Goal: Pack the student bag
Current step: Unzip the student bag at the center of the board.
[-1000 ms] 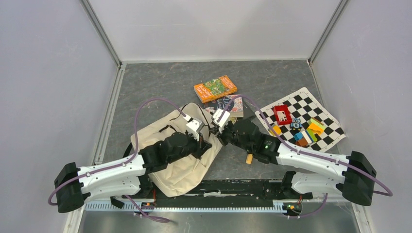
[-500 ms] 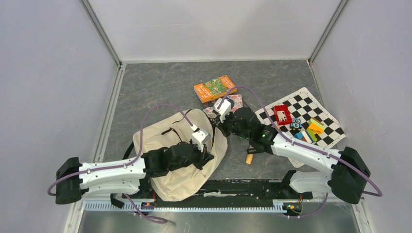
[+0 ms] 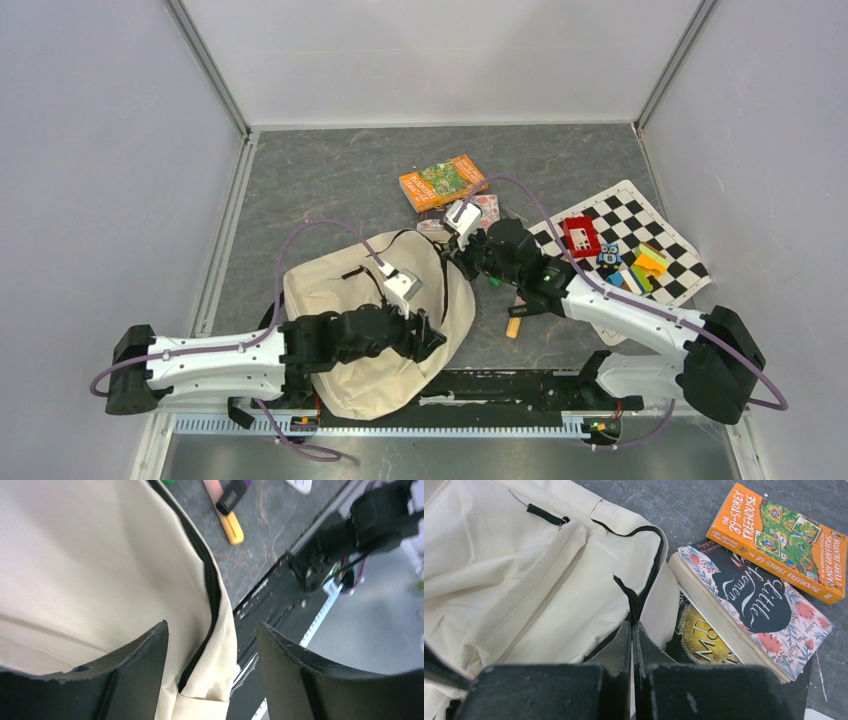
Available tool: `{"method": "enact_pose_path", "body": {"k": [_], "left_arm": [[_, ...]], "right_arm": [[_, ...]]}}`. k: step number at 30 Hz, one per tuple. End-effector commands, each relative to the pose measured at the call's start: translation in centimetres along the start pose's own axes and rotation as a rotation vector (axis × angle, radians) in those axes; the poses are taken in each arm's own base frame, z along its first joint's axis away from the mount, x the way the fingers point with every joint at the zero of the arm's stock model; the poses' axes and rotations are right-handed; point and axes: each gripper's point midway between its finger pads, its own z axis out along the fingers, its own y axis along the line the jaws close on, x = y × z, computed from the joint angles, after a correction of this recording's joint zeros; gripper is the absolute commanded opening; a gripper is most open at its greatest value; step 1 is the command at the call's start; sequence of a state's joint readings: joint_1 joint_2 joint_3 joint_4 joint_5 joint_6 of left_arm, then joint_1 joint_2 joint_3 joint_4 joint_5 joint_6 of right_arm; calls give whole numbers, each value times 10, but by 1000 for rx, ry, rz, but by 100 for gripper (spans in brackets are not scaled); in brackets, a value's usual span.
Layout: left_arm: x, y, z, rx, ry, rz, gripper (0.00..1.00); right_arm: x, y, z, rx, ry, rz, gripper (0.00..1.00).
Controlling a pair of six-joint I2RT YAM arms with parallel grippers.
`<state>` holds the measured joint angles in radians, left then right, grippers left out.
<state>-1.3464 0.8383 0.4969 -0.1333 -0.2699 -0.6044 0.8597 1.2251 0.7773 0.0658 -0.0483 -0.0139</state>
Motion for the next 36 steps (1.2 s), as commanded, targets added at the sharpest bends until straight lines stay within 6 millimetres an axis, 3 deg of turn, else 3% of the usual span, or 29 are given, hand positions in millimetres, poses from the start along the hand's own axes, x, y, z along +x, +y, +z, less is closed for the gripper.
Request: {"method": "enact_pose_path", "body": {"k": [1, 5, 8, 13, 19, 25, 32, 33, 36], "left_arm": [[-43, 4, -11, -87, -164, -175, 74], [-68, 8, -13, -145, -253, -289, 74], [-84, 10, -13, -179, -314, -389, 82], [-102, 8, -4, -180, -376, -431, 84], [-104, 15, 12, -226, -331, -402, 82], [-98, 23, 25, -253, -304, -403, 70], [-95, 17, 46, -236, -273, -403, 69], [-96, 16, 48, -236, -270, -398, 67], [-97, 13, 53, -227, -267, -380, 38]], "right_arm": [[-25, -2, -14, 7, -101, 9, 0], [-21, 2, -18, -2, -102, 52, 0], [-21, 2, -19, 8, -106, 62, 0], [-23, 2, -21, 29, -109, 68, 0], [-30, 5, -25, 43, -127, 76, 0], [-32, 9, -28, 69, -127, 59, 0], [-33, 12, -27, 64, -126, 57, 0], [-33, 12, -27, 65, -126, 55, 0], [-32, 10, -28, 74, -121, 56, 0]]}}
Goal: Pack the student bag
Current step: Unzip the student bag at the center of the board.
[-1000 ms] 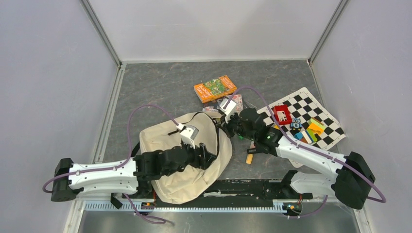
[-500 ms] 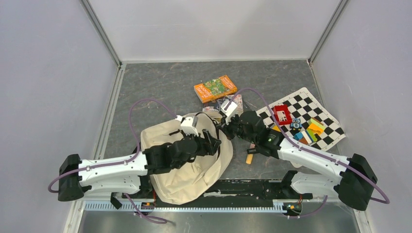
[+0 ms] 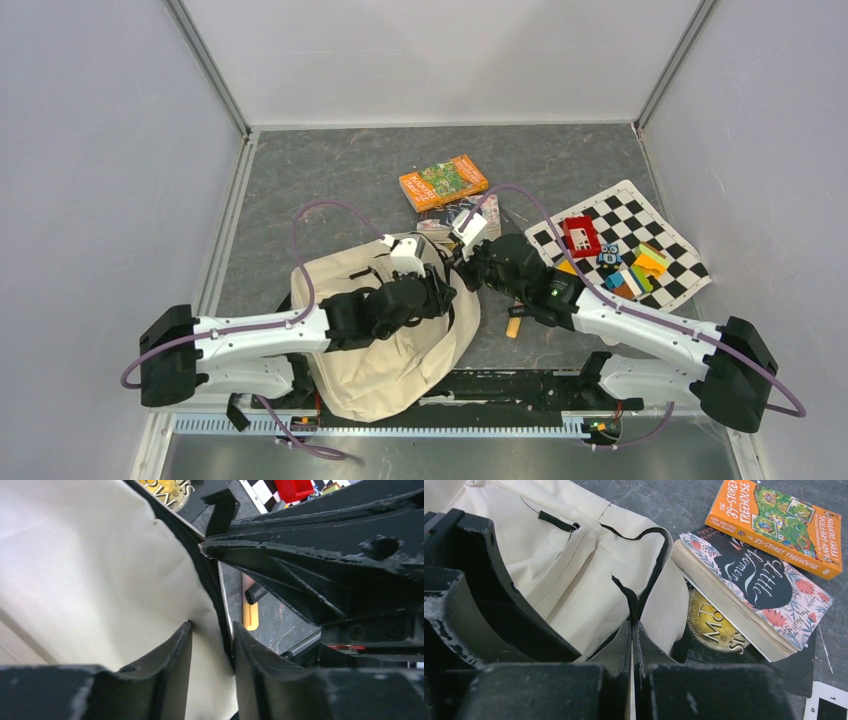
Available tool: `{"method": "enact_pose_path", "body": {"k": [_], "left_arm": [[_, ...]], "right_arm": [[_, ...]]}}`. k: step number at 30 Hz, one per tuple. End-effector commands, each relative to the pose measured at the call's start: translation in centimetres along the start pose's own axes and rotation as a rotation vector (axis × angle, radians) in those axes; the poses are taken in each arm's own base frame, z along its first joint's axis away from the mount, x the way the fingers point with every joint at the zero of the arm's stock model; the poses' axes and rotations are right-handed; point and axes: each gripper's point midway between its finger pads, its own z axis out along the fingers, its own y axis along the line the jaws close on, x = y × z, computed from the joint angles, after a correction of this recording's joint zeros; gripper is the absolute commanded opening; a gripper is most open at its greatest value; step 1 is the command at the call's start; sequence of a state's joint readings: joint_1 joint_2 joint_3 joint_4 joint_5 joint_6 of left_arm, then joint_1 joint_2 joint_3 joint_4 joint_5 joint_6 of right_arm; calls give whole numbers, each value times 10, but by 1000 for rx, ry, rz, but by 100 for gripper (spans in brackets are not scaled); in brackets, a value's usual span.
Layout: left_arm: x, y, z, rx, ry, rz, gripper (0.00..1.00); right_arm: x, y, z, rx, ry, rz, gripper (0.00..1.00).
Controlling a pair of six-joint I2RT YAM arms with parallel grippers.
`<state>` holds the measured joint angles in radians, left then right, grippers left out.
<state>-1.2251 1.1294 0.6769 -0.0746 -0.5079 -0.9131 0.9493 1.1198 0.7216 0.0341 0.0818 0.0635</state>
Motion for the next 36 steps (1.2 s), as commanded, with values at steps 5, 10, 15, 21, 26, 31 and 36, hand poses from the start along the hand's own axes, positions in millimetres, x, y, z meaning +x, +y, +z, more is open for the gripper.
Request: {"method": "enact_pose_path", "body": {"k": [5, 10, 15, 21, 26, 31, 36], "left_arm": [[-17, -33, 0, 108, -27, 55, 2], [2, -44, -13, 248, 73, 231, 2], [24, -40, -30, 342, 172, 347, 2], [47, -43, -58, 505, 259, 372, 2], [69, -36, -71, 558, 352, 361, 2], [79, -26, -74, 542, 385, 327, 2], [59, -8, -62, 385, 277, 239, 20]], "right_arm": [[-35, -13, -10, 79, -105, 12, 0], [-42, -19, -11, 103, -116, -2, 0], [-41, -26, -4, 95, -81, -17, 0], [-28, -37, 6, 79, -38, 15, 0], [-20, -38, 16, 54, -8, 25, 0], [-6, -39, 22, 48, 29, 35, 0], [-4, -26, 17, -26, 20, 34, 0]]}}
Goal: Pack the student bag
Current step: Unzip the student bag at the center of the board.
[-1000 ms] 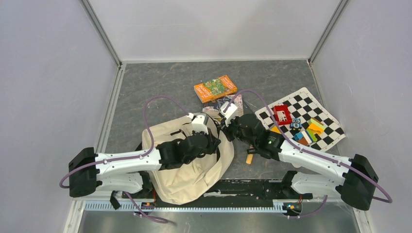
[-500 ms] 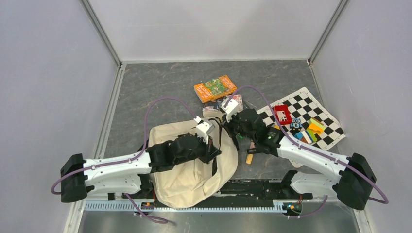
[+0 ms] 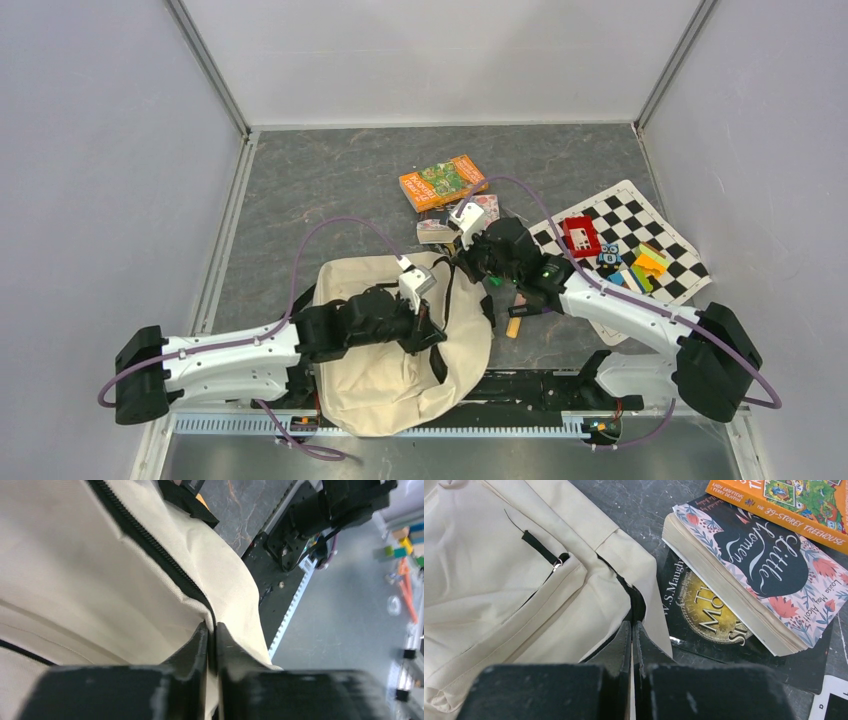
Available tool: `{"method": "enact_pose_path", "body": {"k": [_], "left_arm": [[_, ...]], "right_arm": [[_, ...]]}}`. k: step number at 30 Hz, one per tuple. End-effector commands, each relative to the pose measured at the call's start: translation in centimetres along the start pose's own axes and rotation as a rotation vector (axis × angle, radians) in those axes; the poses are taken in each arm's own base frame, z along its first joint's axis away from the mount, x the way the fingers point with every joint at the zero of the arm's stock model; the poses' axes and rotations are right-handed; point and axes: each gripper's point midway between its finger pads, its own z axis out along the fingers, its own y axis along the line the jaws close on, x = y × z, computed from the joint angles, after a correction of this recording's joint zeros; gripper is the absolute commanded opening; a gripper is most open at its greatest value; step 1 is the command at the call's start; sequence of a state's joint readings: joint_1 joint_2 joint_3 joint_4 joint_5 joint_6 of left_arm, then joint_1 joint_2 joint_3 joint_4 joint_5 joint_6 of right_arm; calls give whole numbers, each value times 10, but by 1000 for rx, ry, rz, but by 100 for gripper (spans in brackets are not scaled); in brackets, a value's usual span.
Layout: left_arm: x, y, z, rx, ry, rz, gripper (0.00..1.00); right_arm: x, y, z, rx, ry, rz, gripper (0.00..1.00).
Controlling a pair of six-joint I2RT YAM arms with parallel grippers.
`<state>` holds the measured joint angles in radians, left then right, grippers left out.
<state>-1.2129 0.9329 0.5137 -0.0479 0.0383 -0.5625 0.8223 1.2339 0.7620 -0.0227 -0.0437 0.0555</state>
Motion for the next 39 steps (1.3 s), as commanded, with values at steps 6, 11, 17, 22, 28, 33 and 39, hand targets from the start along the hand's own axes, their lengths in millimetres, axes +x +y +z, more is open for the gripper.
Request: {"method": "enact_pose_path", "body": {"k": [6, 11, 17, 22, 28, 33, 39], "left_arm": [[-38, 14, -12, -118, -231, -240, 51], [-69, 12, -7, -144, -336, -301, 60], [-87, 20, 6, -237, -366, -317, 70], [-94, 28, 11, -285, -395, -342, 77], [-92, 38, 21, -309, -393, -383, 83], [-88, 42, 33, -321, -360, -375, 84], [-80, 55, 30, -358, -338, -386, 83]], "right_arm": [[-26, 8, -9, -58, -105, -15, 0], [-23, 9, -11, -64, -105, -7, 0], [-22, 9, -14, -63, -109, -4, 0], [-21, 9, -15, -61, -111, -6, 0], [-19, 9, -15, -63, -112, -6, 0], [-20, 10, -16, -64, -115, -6, 0], [-22, 9, -19, -61, -123, -10, 0]]}}
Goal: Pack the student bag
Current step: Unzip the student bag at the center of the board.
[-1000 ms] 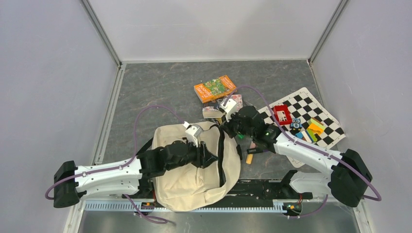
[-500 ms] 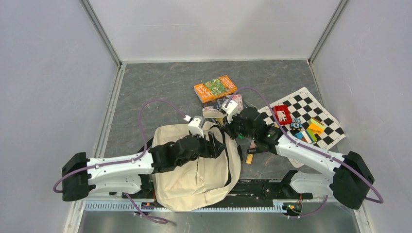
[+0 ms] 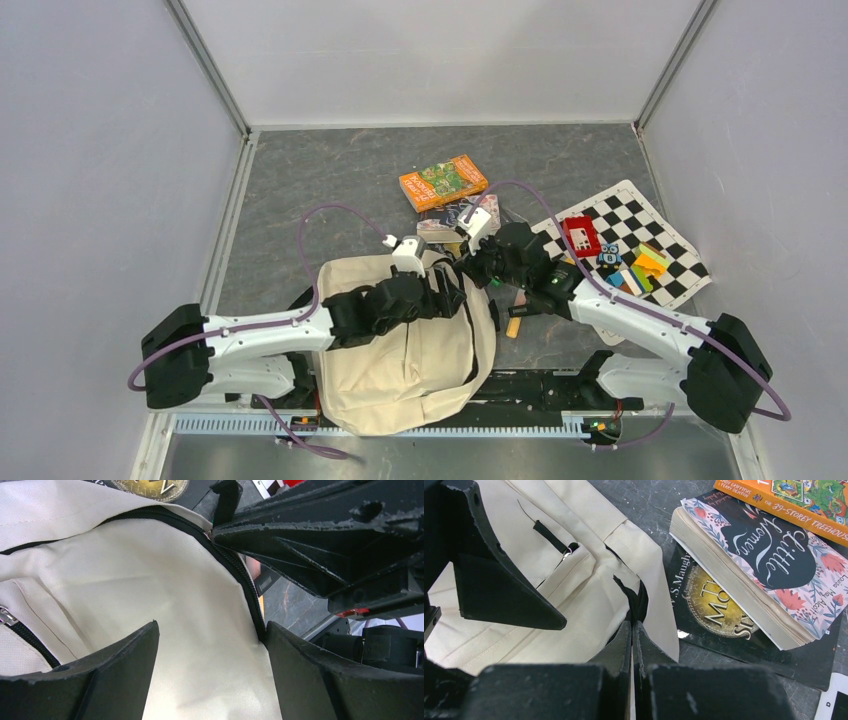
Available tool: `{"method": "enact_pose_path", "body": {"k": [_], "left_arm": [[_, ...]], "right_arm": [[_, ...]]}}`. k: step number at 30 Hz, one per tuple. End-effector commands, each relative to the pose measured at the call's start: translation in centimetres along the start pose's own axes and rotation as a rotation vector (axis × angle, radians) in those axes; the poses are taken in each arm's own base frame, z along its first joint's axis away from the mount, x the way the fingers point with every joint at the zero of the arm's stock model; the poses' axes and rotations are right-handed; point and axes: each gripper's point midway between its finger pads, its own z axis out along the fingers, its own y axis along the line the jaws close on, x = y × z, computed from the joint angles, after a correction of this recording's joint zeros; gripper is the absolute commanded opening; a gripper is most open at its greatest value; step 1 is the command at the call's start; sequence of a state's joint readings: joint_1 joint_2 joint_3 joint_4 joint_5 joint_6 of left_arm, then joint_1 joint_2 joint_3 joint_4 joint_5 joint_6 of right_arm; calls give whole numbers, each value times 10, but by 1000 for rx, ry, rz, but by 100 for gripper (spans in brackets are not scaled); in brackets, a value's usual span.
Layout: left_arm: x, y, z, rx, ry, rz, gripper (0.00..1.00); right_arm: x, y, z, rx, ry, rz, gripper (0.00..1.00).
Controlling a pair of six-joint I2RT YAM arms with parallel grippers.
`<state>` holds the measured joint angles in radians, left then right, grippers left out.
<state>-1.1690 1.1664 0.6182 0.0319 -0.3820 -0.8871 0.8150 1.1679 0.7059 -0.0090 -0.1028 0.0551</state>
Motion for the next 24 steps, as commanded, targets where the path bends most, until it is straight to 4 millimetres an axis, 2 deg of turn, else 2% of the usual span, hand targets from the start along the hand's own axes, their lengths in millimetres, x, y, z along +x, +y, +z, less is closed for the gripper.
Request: {"method": "enact_pose_path", "body": {"k": [1, 7, 16, 24], "left_arm": [[-20, -9, -3, 20, -55, -76, 83], [-15, 0, -6, 20, -46, -91, 81], [-5, -7, 8, 21, 8, -61, 80], [-1, 12, 10, -74, 7, -75, 68]], "right_arm": [[-27, 1, -7, -6, -99, -14, 0], [-26, 1, -8, -7, -97, -19, 0], [-24, 1, -8, -8, -94, -18, 0], [-27, 0, -12, 1, -104, -21, 0]]}}
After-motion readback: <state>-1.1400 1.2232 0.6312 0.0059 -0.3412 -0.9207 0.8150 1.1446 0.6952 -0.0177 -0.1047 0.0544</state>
